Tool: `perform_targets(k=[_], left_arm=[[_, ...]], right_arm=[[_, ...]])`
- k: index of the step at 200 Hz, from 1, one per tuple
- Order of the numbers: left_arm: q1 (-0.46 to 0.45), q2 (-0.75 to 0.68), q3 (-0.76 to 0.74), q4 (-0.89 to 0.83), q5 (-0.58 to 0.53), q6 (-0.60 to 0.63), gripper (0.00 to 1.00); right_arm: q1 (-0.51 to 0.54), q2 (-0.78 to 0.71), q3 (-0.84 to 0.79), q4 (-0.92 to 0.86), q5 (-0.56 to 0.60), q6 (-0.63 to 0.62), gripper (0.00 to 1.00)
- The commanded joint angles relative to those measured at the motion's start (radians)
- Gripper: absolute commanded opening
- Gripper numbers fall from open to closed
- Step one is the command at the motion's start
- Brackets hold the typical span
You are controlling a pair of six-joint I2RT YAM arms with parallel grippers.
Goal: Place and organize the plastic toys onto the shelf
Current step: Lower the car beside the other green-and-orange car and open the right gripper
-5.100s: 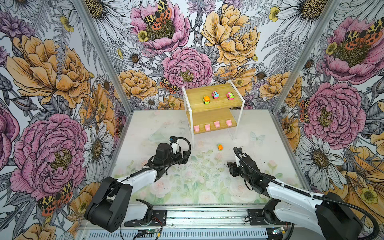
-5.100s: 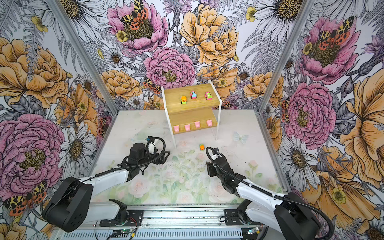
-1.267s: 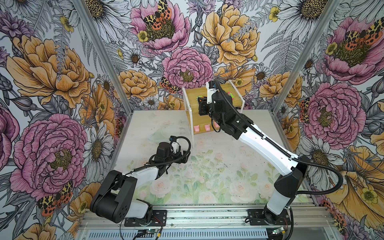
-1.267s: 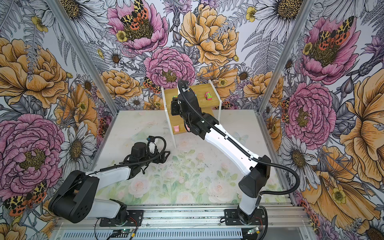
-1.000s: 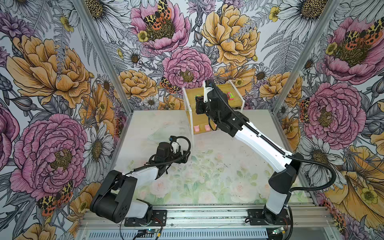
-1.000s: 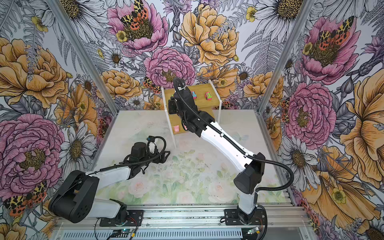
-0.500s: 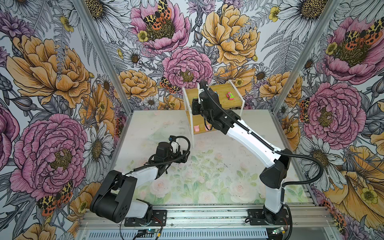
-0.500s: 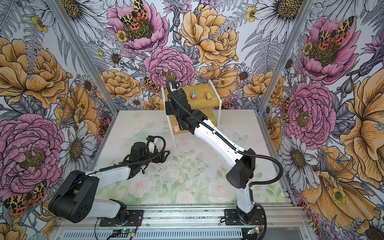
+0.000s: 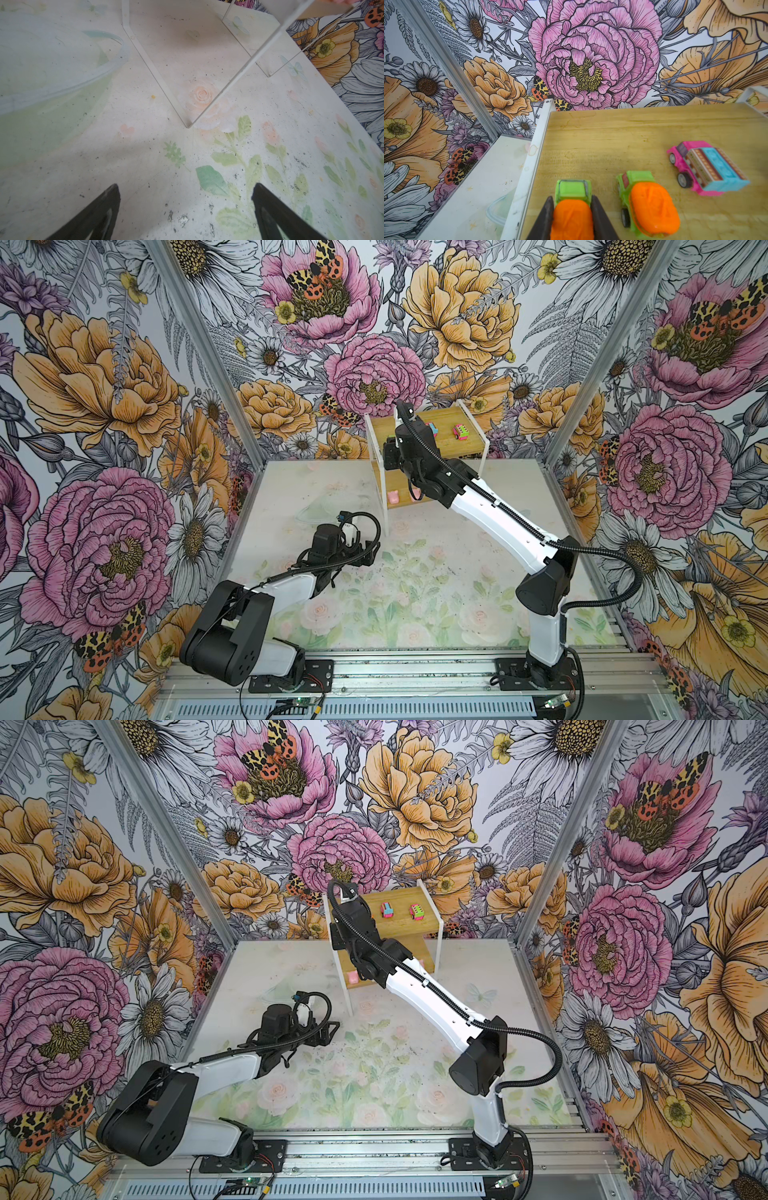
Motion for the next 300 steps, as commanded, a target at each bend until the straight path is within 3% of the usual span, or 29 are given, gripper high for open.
perform_targets(k=[1, 118, 219, 300], left_arm=[[0.014, -0.008, 0.002, 0.027, 0.025, 0.006, 0.99], [0.014, -0.005, 0.002, 0.027, 0.028, 0.005, 0.99], [0.015, -0.004, 0.003, 0.027, 0.029, 0.005, 0.99], [0.016, -0.004, 0.003, 0.027, 0.029, 0.005, 0.99]], right_arm=[[0.007, 0.031, 0.040, -0.004, 0.026, -0.013, 0.23], [0.007, 0.040, 0.043, -0.007, 0.013, -0.017, 0.31], [0.008, 0.027, 0.037, -0.012, 0.004, -0.023, 0.46], [0.061, -0.175, -0.153, -0.010, 0.021, -0.035, 0.53]])
